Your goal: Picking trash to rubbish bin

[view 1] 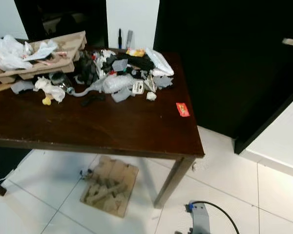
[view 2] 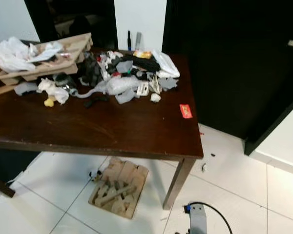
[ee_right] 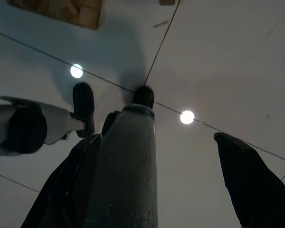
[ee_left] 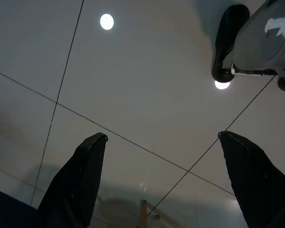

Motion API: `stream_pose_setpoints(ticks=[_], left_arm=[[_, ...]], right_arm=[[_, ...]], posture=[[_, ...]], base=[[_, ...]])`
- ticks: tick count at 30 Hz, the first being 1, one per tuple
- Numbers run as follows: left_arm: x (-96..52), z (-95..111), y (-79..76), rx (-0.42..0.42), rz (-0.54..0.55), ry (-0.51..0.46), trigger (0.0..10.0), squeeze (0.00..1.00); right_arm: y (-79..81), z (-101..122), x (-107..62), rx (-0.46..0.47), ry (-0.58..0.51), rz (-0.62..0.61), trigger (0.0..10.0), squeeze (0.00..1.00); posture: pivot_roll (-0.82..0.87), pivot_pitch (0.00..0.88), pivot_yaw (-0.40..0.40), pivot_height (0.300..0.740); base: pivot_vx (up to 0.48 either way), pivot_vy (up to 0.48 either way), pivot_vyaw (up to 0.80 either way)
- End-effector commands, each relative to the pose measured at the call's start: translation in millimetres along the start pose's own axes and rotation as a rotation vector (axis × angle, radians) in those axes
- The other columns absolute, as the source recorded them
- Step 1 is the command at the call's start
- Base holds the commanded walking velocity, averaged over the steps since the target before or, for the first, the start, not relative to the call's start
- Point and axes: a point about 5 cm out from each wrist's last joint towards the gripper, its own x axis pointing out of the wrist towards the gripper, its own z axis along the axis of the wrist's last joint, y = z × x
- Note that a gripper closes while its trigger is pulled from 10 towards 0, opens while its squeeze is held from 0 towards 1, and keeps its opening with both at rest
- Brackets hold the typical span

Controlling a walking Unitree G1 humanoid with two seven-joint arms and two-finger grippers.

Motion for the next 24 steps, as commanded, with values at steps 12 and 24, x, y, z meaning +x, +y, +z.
stream_pose_setpoints(ticks=[12,24], left_arm=[[0.3,2,-6.3,-0.025,-0.015,-0.009,10.0,0.0],[0.2,-2,-8.4,-0.025,-0.021,0.003,10.0,0.0]], right_arm=[[-37.0,-25,-8.6,-0.103,0.17,-0.231,10.0,0.0],[-58.0,-38,-16.3,-0.031,0.224,-0.302,10.0,0.0]], posture=[[0.24,0.084,-0.052,0.74],[0.23,0.089,-0.063,0.74]], base=[[0.177,0.0,0.0],[0.0,-0.267,0.0]])
